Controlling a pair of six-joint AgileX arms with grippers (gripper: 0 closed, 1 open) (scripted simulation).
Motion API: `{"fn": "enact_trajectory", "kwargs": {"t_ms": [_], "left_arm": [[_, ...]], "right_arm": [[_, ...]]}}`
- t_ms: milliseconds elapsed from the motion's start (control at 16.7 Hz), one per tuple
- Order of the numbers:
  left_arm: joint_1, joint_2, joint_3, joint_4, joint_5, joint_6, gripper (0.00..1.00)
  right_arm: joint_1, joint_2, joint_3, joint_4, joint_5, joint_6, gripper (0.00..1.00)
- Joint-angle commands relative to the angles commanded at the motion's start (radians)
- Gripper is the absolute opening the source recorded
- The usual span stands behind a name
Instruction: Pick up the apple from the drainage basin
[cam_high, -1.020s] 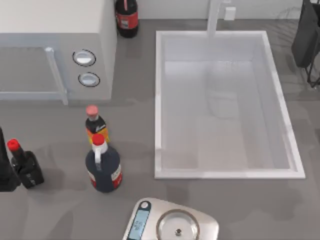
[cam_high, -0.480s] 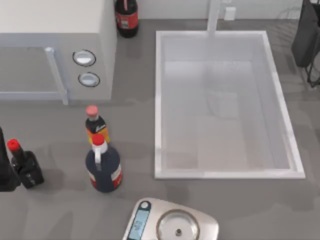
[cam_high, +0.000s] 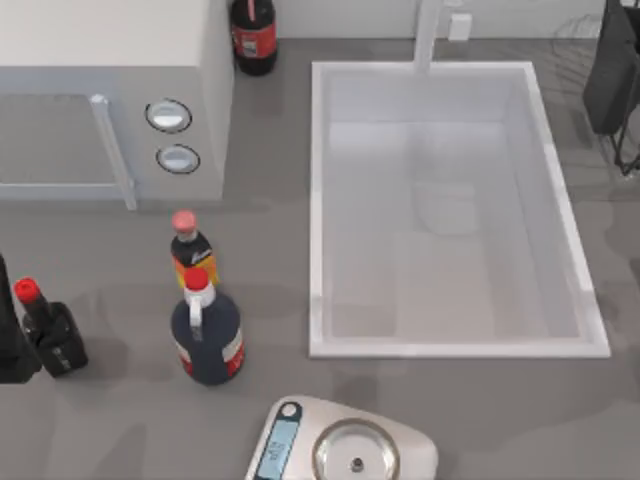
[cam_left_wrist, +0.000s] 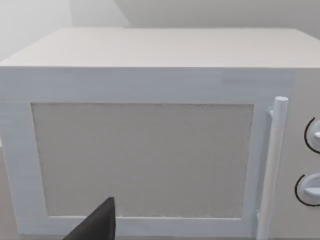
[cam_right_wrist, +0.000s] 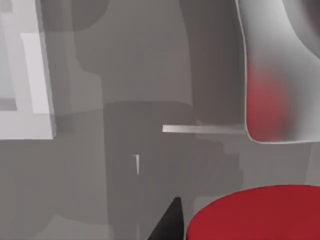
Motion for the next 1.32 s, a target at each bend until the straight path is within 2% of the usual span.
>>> {"fn": "enact_trajectory", "kwargs": {"t_ms": [180, 960, 1320], "left_arm": [[0.0, 0.0, 0.0, 0.0, 0.0, 0.0, 1.0], [0.0, 0.0, 0.0, 0.0, 0.0, 0.0, 1.0], [0.0, 0.0, 0.0, 0.0, 0.0, 0.0, 1.0]], "right_arm": [[0.0, 0.0, 0.0, 0.0, 0.0, 0.0, 0.0], [0.0, 0.0, 0.0, 0.0, 0.0, 0.0, 0.98], [0.0, 0.0, 0.0, 0.0, 0.0, 0.0, 1.0]]}}
